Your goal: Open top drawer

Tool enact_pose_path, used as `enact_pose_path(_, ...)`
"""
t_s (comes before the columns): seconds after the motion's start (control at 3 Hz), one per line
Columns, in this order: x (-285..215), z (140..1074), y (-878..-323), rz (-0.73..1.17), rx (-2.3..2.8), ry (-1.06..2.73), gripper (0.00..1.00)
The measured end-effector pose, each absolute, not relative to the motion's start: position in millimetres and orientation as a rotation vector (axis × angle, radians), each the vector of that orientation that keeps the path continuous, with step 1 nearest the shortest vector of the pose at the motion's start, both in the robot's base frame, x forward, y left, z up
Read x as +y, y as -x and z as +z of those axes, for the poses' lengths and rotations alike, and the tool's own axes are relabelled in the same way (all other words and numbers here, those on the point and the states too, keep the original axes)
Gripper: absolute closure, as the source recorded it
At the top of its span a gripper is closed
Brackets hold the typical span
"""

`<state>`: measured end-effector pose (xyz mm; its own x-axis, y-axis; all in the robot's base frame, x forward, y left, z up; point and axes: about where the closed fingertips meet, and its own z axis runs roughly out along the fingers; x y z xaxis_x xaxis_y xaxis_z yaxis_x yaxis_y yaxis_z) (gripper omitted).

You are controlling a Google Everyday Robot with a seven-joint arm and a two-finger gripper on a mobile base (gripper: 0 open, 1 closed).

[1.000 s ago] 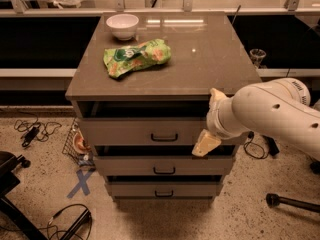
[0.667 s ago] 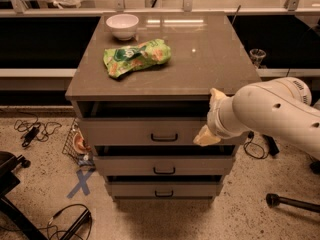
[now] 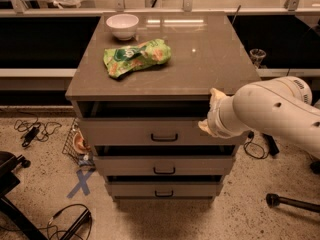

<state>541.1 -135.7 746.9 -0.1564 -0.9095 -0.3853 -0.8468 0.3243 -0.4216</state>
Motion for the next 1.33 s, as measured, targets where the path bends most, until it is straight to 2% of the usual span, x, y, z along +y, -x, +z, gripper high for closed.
enact_pose_path(0.33, -135.7, 747.2, -541.1, -0.142, 2.019, 1.541, 1.00)
enact_pose_path(1.0, -135.7, 747.4, -541.1, -0.142, 2.019, 1.541, 1.00)
enact_pose_path(1.33, -135.7, 748.8, -541.1, -0.142, 2.019, 1.541, 0.74)
